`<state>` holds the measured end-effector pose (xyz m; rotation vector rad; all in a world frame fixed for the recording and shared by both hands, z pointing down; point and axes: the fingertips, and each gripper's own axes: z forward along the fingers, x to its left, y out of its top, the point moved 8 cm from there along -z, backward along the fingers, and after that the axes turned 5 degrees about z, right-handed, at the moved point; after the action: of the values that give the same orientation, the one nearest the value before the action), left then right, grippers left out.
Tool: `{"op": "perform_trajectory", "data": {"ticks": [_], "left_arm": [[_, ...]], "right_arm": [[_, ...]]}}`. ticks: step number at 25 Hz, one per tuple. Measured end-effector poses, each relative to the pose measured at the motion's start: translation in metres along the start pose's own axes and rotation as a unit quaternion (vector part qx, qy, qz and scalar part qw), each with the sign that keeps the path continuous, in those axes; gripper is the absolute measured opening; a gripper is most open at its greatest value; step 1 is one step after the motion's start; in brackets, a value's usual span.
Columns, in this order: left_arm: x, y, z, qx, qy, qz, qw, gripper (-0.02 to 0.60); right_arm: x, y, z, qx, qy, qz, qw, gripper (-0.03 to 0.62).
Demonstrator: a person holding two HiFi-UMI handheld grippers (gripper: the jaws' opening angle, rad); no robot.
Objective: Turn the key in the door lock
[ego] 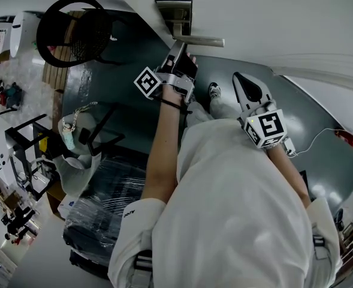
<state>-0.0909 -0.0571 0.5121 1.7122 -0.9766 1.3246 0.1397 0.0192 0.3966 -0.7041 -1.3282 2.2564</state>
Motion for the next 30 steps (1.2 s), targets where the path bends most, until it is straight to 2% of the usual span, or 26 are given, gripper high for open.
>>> {"op": "perform_trajectory", "data": {"ticks": [5,7,8,10,11,13,14,17,18,19,20,21,23,25,26,28,30], "left_arm": [[-0.008,-0.003,-0.007,0.035,0.03,0.07,0.9965,0.11],[-0.006,-0.003,-0.015,0.063,0.058,0.126,0.9883,0.11],[-0.005,-0.002,-0.019,0.083,0.077,0.166,0.9796,0.11],[-0.01,-0.001,-0.024,0.119,0.114,0.253,0.9533,0.109],[-0.014,-0.001,-0.026,0.133,0.132,0.3,0.9354,0.11],[-0.02,-0.001,-0.03,0.154,0.168,0.391,0.8918,0.11],[-0.022,-0.001,-0.031,0.163,0.181,0.426,0.8713,0.109],[-0.026,-0.004,-0.029,0.186,0.202,0.499,0.8217,0.109],[-0.028,-0.005,-0.029,0.19,0.211,0.527,0.8009,0.109],[-0.03,-0.006,-0.028,0.19,0.224,0.559,0.7752,0.109],[-0.033,-0.007,-0.028,0.186,0.24,0.594,0.7449,0.109],[-0.037,-0.008,-0.027,0.178,0.256,0.63,0.7109,0.11],[-0.043,-0.013,-0.023,0.161,0.275,0.705,0.6339,0.109],[-0.045,-0.02,-0.018,0.164,0.27,0.769,0.5564,0.109],[-0.044,-0.024,-0.016,0.175,0.264,0.791,0.5233,0.109],[-0.039,-0.031,-0.011,0.206,0.254,0.822,0.4671,0.109],[-0.035,-0.037,-0.007,0.223,0.252,0.845,0.4151,0.11]], "right_arm": [[0.006,-0.001,0.001,0.003,0.009,-0.007,1.0,-0.004],[0.006,0.0,0.001,0.002,0.01,-0.006,1.0,-0.005],[0.006,0.0,0.0,0.002,0.01,-0.005,1.0,-0.005],[0.006,0.001,0.0,0.002,0.01,-0.005,1.0,-0.005],[0.007,0.001,-0.001,0.002,0.01,-0.006,1.0,-0.005],[0.008,0.0,-0.001,0.003,0.011,-0.007,1.0,-0.005],[0.009,0.0,-0.001,0.003,0.011,-0.007,1.0,-0.004],[0.009,-0.002,-0.002,0.002,0.009,-0.007,1.0,-0.005],[0.009,-0.002,-0.002,0.002,0.008,-0.007,1.0,-0.003],[0.009,-0.002,-0.002,0.002,0.008,-0.007,1.0,-0.004],[0.009,-0.002,-0.002,0.002,0.008,-0.007,1.0,-0.004],[0.009,-0.002,-0.002,0.001,0.007,-0.006,1.0,-0.004],[0.009,-0.002,-0.002,0.0,0.006,-0.005,1.0,-0.003],[0.01,-0.002,-0.002,-0.002,0.006,-0.004,1.0,-0.003],[0.01,-0.002,-0.002,-0.002,0.005,-0.004,1.0,-0.004],[0.009,-0.002,-0.002,-0.003,0.005,-0.004,1.0,-0.004],[0.008,-0.001,-0.002,-0.004,0.002,-0.003,1.0,-0.003]]}}
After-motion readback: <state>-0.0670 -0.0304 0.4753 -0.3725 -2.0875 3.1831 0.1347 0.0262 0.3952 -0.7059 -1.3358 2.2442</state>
